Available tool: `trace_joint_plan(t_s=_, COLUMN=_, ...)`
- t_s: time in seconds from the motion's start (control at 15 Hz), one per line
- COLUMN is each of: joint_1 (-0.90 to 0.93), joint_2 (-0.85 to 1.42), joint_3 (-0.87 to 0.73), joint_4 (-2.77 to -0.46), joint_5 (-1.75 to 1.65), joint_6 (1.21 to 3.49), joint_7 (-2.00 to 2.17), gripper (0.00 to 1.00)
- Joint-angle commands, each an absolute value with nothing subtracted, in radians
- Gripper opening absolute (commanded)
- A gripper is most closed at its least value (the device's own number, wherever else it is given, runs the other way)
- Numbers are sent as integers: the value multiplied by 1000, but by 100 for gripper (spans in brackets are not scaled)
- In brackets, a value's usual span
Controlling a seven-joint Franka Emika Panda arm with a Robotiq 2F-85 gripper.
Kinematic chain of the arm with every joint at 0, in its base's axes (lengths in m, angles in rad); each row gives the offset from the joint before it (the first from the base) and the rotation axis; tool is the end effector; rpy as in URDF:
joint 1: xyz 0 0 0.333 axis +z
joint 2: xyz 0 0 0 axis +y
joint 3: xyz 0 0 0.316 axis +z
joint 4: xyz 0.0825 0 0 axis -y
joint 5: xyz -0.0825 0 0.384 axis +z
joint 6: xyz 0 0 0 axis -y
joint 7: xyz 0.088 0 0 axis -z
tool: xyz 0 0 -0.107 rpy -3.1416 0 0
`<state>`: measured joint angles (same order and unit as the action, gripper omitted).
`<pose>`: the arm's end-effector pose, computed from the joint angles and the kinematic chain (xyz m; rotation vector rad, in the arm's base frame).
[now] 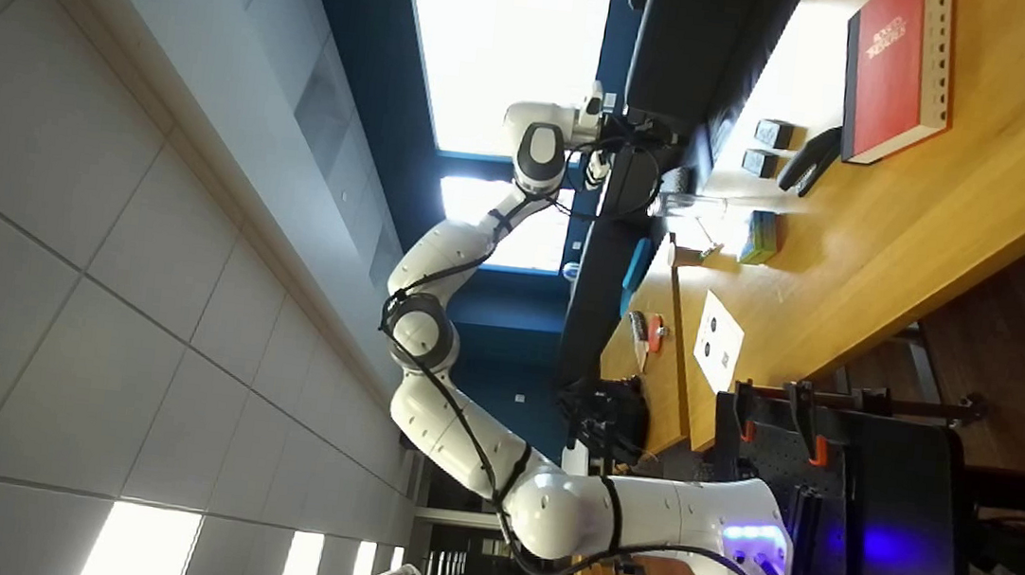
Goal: Press down on the top of the stapler.
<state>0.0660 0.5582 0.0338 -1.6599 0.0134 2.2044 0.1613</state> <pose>0.6768 0.0656 0.2836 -3.1126 0.1160 0.0266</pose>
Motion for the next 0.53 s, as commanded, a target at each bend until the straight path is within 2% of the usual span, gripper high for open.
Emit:
trace_joint_plan(t_s=0.0, joint_1=67, joint_2=588, joint_3=23, joint_4=-1585, joint_5=12, joint_6=2146, joint_7=143, gripper=0)
trace_joint_plan(t_s=0.47, joint_1=66, joint_2=646, joint_3=24, joint_4=-1561, joint_5=17, joint_6=2138, joint_7=141, gripper=0)
